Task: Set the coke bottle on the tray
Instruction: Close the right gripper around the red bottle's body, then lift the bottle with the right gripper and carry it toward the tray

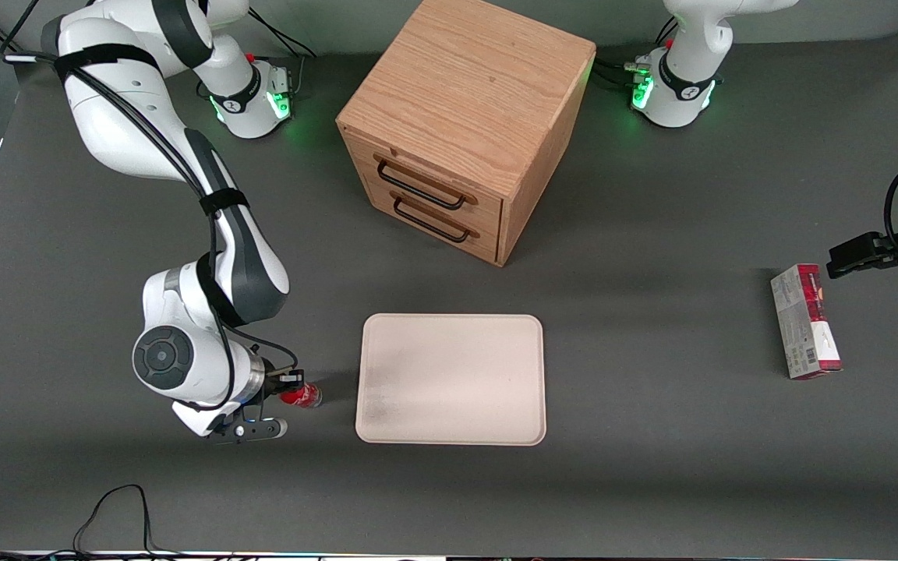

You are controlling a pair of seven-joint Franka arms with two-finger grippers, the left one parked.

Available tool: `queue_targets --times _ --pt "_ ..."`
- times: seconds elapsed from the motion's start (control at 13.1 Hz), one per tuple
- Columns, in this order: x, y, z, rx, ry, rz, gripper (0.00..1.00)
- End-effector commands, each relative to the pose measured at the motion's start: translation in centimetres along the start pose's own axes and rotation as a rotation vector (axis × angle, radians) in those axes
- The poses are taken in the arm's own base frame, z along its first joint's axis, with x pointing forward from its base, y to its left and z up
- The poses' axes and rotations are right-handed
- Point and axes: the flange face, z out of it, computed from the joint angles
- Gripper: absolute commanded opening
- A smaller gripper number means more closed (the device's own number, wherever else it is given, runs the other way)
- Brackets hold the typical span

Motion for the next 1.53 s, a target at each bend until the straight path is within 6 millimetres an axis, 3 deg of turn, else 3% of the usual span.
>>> queue_targets --times 0.0,0.15,0.46,0.69,0.84,0.99,1.22,1.3,1.45 --pt "-0.1 0.2 -5.0 0.014 0.039 0.021 0.13" --pt "-0.9 0.5 -9.5 0.004 0.010 0.024 0.13" --pt "-5.1 0.9 -22.0 0.001 -0.001 0.018 0.13" --pt "-8.4 0.9 -28.0 0.005 0.023 0.010 0.13" --pt "-8.7 0.2 -28.4 0.011 0.027 -0.002 0.13" --pt "-9.6 -3.9 -29.1 0.033 0.042 -0.066 0.13" --pt "-11.2 -10.9 -28.2 0.029 0.043 -0.141 0.13" --pt "-11.3 -12.4 -27.7 0.024 0.049 -0.157 0.13" --pt "-10.6 -13.3 -26.4 0.029 0.062 -0.156 0.13"
